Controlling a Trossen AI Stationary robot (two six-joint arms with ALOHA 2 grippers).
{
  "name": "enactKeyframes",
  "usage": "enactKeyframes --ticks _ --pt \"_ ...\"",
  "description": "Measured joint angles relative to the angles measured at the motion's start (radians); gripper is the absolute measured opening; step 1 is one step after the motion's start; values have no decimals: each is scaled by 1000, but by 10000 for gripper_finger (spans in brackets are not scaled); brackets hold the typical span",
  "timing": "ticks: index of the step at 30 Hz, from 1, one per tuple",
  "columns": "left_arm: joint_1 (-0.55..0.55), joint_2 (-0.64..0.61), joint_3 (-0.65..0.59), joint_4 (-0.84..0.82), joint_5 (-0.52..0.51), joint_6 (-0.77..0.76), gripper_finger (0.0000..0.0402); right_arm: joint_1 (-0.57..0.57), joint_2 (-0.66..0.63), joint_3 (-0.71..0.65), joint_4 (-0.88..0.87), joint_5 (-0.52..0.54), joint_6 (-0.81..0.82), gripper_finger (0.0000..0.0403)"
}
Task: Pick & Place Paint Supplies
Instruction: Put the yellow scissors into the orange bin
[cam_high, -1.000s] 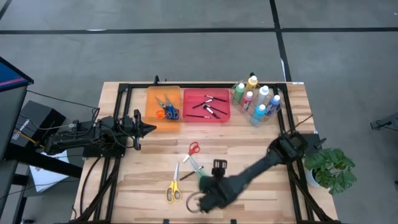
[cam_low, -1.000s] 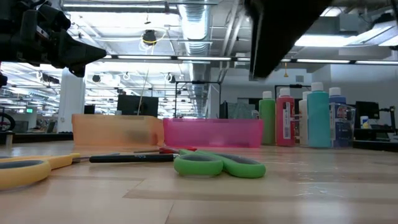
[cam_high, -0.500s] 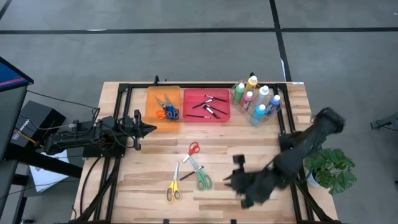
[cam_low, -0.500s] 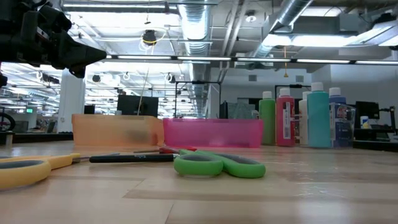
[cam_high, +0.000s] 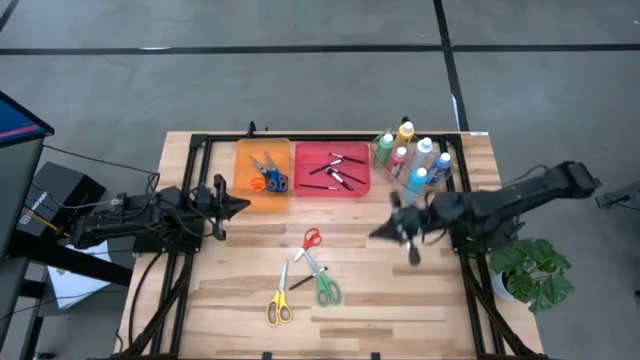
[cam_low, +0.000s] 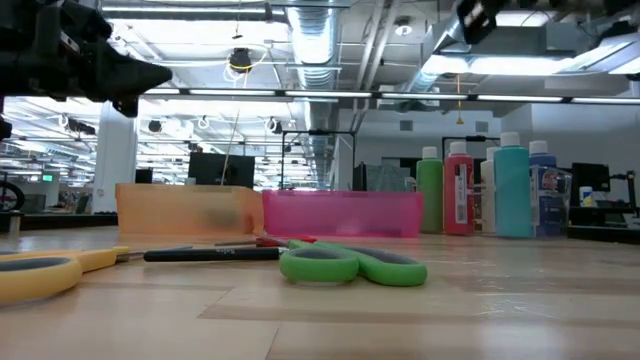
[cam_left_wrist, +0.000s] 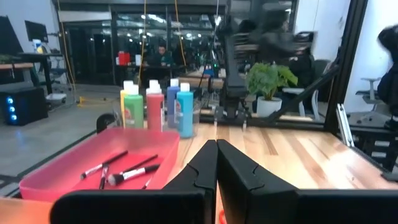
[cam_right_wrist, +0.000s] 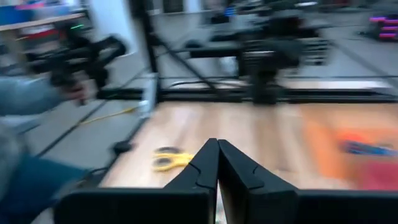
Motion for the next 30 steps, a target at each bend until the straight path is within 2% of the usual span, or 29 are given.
enactKeyframes --ticks 6,9,12,17,23,26,30 --pt "0 0 0 42 0 -2 2 -197 -290 -3 -219 1 8 2" --pt "0 0 0 42 0 -2 2 -223 -427 -10 -345 0 20 1" --pt "0 0 0 42 0 -2 2 -221 -545 -85 -363 8 53 1" --pt "0 0 0 43 0 -2 2 -224 -752 -256 -293 99 64 1" --pt "0 0 0 67 1 -2 2 -225 -949 -439 -206 106 31 0" --pt "0 0 0 72 1 -1 2 -224 -967 -504 -163 99 -2 0" --pt "0 0 0 72 1 -2 2 -225 -943 -553 -71 34 -61 0"
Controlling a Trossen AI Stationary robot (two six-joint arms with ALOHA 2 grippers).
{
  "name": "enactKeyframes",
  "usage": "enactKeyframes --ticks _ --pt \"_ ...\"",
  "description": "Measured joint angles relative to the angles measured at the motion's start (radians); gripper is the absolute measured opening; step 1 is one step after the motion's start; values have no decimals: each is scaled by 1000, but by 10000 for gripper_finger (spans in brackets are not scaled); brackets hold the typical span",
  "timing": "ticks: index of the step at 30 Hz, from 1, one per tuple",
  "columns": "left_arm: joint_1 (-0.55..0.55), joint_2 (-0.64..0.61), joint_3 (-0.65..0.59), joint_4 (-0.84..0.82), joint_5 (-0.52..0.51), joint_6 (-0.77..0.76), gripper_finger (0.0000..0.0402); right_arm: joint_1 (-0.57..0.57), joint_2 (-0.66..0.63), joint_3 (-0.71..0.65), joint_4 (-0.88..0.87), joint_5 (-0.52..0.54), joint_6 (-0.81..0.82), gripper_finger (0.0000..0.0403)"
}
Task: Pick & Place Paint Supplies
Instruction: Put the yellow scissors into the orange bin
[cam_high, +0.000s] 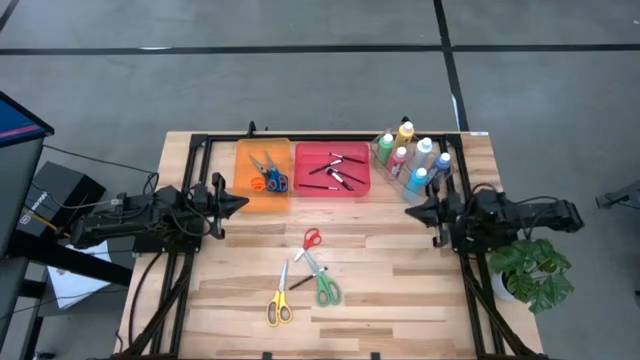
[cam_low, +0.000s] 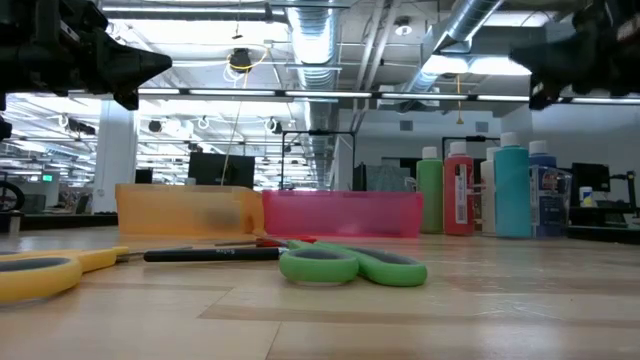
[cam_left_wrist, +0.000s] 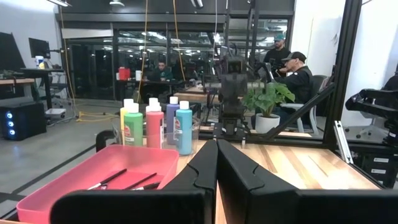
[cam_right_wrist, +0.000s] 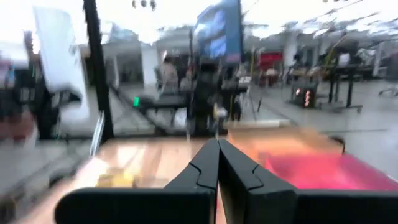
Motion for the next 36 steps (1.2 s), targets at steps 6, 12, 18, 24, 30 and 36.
enactKeyframes --ticks 6,12,18,24,30,36 --pt "0 10 0 2 0 0 2 -13 -23 -36 27 -35 -87 0" --pt "0 32 0 7 0 -1 2 -71 -24 -37 -35 -89 -97 0" --pt "0 56 0 10 0 -1 2 -131 -24 -37 -128 -96 -44 0" --pt "0 79 0 10 0 -1 2 -159 -24 -36 -130 -105 -67 0" --pt "0 83 0 64 0 -6 2 -186 -24 -36 -132 -85 -56 0" --pt "0 83 0 190 1 -115 2 -190 -24 -36 -133 -85 -36 0"
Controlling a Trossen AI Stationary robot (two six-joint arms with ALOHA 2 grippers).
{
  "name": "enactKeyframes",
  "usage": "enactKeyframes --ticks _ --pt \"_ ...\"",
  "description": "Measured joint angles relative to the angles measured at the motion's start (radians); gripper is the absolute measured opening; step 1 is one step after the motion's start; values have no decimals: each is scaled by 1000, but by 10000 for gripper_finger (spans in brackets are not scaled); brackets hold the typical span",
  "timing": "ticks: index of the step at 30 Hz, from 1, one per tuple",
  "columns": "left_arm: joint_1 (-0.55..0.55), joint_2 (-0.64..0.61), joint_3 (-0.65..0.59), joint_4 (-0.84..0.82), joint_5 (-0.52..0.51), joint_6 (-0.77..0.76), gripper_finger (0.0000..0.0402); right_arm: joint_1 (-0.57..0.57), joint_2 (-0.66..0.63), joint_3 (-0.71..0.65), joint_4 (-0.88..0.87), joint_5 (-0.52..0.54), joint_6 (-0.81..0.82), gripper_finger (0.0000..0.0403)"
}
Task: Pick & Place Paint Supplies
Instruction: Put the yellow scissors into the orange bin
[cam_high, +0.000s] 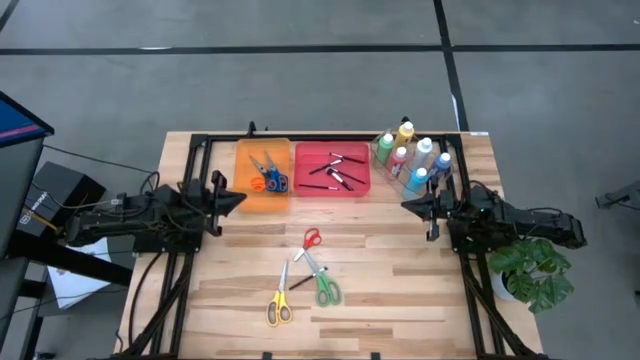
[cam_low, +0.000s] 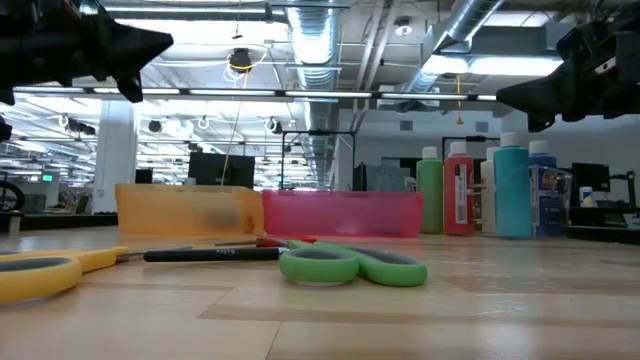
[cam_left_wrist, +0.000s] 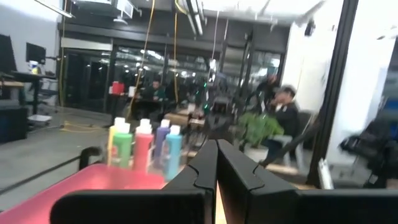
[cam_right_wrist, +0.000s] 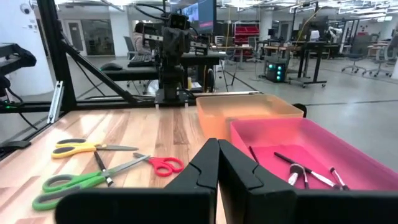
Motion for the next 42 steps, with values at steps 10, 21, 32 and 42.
enactKeyframes --ticks 10,21,32,42 --pt "-8 177 167 -110 58 -229 1 0 0 0 -1 1 0 0" --pt "-150 755 702 -711 -14 -282 0 0 0 0 -1 2 0 0" --pt "-224 1076 803 -810 -106 -114 81 0 0 0 -1 2 0 0" --pt "-160 1225 822 -706 -225 -119 220 0 3 0 0 3 0 0"
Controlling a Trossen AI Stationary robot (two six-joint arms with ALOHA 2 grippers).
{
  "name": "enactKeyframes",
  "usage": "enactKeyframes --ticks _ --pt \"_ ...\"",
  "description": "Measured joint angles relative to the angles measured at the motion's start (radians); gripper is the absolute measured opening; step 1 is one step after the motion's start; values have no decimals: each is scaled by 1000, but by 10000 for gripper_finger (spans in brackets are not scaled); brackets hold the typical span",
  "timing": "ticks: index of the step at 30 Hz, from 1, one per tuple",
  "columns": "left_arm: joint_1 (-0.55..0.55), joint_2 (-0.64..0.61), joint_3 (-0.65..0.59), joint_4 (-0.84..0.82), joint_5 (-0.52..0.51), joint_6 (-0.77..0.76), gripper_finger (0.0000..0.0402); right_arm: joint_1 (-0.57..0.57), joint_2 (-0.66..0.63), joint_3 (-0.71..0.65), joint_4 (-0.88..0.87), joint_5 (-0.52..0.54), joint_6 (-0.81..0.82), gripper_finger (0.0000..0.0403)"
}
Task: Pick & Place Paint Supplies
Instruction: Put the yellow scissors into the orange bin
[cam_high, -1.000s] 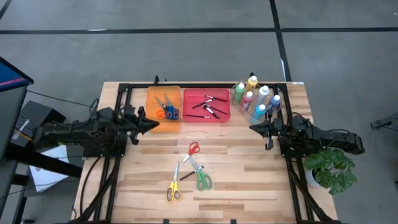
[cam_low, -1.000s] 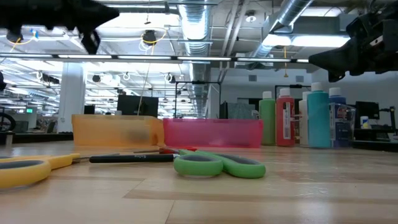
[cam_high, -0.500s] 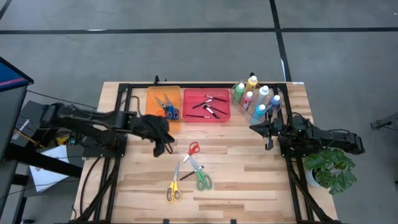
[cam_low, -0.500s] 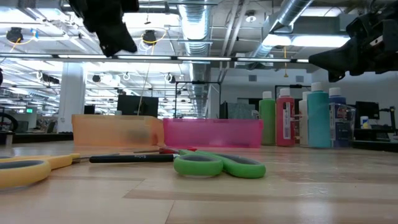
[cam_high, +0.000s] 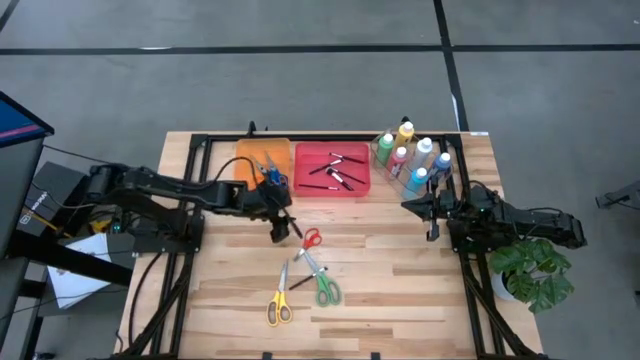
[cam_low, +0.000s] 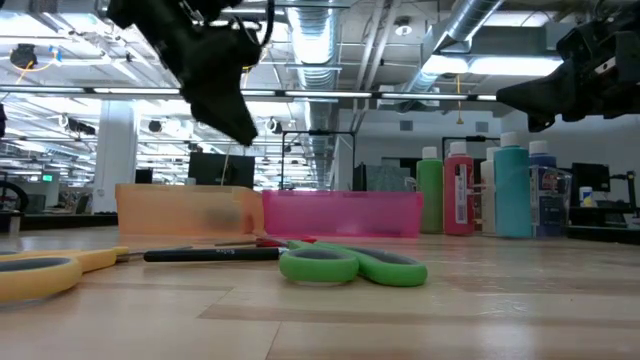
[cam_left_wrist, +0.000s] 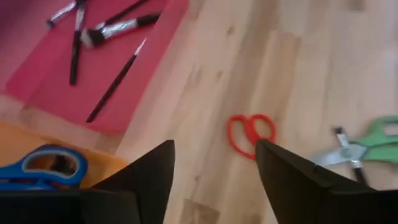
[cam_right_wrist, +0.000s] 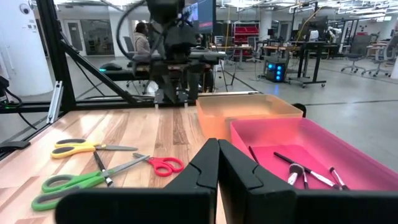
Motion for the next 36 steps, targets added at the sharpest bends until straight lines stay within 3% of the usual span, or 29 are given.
enactKeyframes --ticks 5,10,20,30,36 --pt "-14 90 77 -137 42 -27 221 0 1 0 1 0 0 0" --pt "-122 162 146 -239 67 -59 212 1 0 0 3 1 0 0" --pt "-347 195 147 -295 76 -580 215 1 1 0 4 1 0 0" --pt "-580 207 147 -280 81 -830 204 1 1 0 5 1 0 0" --pt "-689 253 146 -244 25 -972 202 1 0 0 5 1 0 0"
